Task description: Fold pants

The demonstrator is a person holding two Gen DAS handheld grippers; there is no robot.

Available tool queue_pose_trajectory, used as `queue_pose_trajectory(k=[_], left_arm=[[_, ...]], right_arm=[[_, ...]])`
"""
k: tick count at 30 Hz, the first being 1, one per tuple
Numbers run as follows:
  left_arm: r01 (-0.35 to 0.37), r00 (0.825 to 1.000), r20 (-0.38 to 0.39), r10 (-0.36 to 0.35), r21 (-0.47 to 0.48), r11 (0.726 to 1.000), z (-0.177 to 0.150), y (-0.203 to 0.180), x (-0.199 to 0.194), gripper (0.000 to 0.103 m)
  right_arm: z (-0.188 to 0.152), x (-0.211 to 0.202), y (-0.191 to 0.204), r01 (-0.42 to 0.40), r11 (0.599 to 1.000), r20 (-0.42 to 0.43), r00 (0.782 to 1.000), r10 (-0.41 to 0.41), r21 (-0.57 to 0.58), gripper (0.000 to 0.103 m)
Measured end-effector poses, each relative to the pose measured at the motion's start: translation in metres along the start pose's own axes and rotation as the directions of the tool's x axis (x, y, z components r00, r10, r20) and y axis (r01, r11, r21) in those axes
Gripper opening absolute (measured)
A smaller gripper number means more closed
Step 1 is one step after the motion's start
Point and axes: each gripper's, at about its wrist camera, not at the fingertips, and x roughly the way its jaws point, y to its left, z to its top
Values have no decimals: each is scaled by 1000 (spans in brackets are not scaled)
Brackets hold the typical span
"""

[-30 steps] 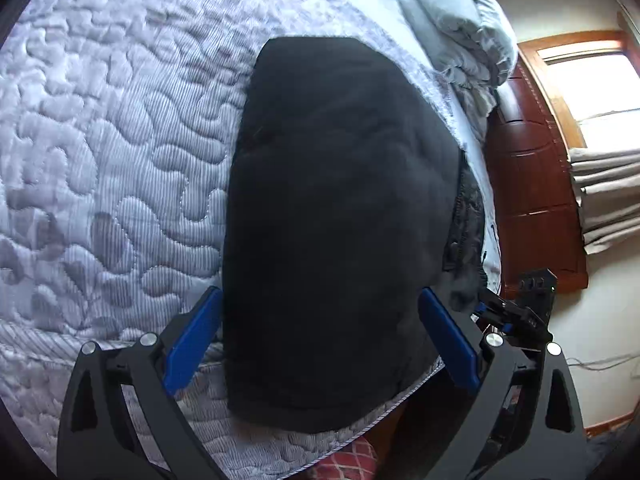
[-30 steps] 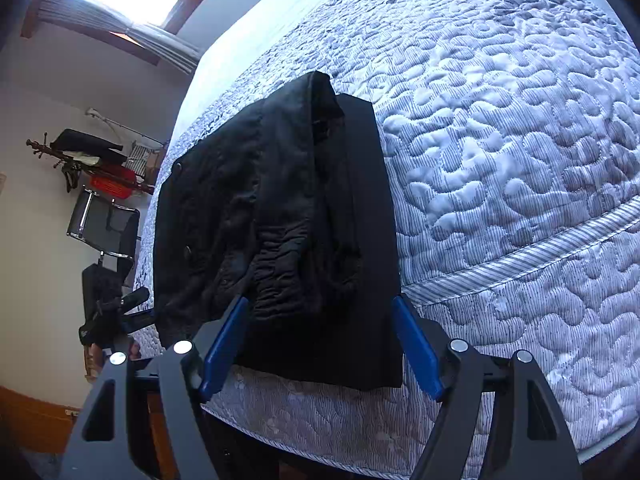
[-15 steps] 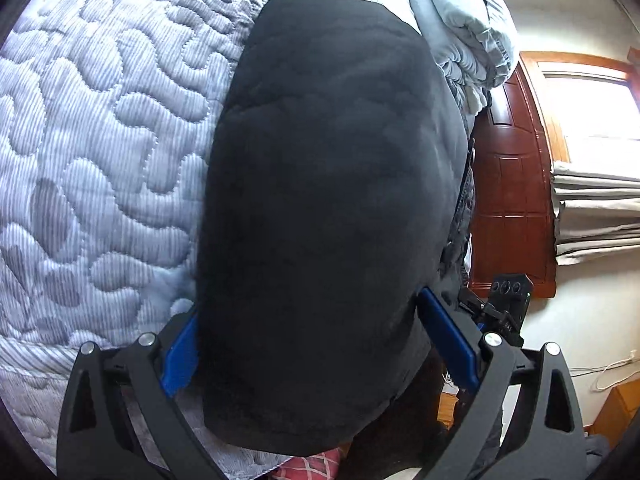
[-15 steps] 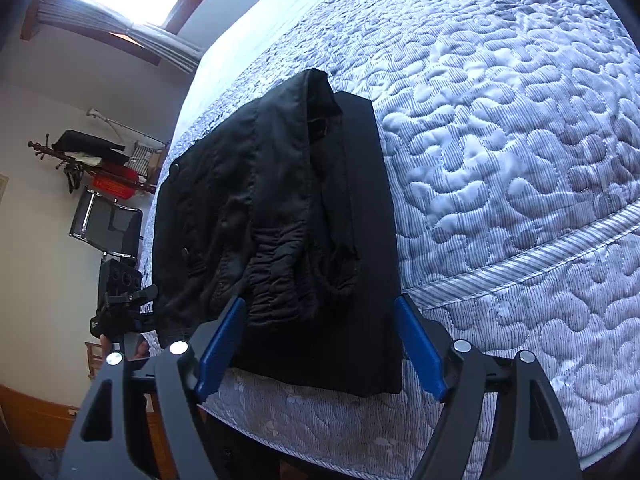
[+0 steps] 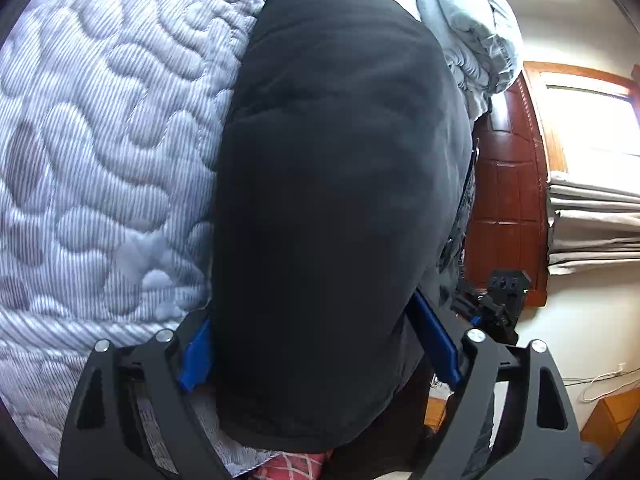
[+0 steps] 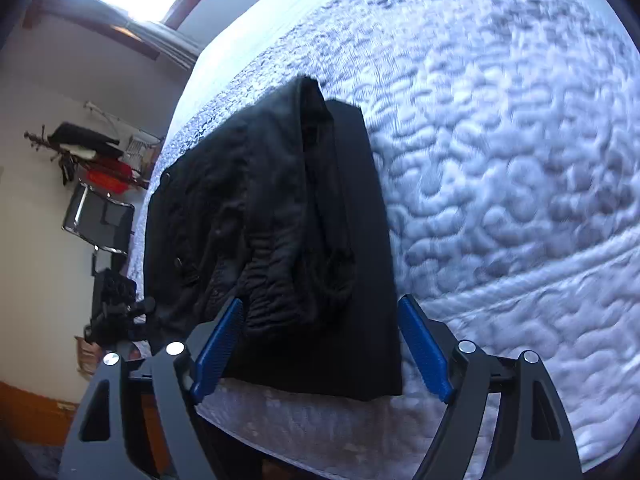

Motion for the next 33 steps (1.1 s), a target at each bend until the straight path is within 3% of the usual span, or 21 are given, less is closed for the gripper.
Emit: queue_pose_trajectory(k=[2,8,11,16,22,30,33], left_arm=[[-12,1000,-23,13,13,1000,7,-4,1,89],[6,993,-114,-6,-7,1000,24,3,10,91],[28,989,-145,-30,-21,999,29,5,13,91],[91,980,-173,-102,-74,993,36,15,16,92],[135,969,-194,-153,-107,985,39,18,21,93],[140,970,-198,-140,-14,990,34,1,30,92],[129,971,-200,-130,-18,991,35,-2,37,92]], right_arm=[[8,-5,-5,-56,998,-3,998,56,14,93],[32,10,-24,-130,990,-71,988,134,60,93],[40,25,-39,-204,972,-108,970,217,120,93],[45,48,-57,-249,953,-149,950,275,174,97],[43,66,-67,-363,908,-174,900,400,209,100],[47,84,-52,-410,898,-246,864,439,163,100],[50,93,-48,-385,909,-266,870,415,158,100]])
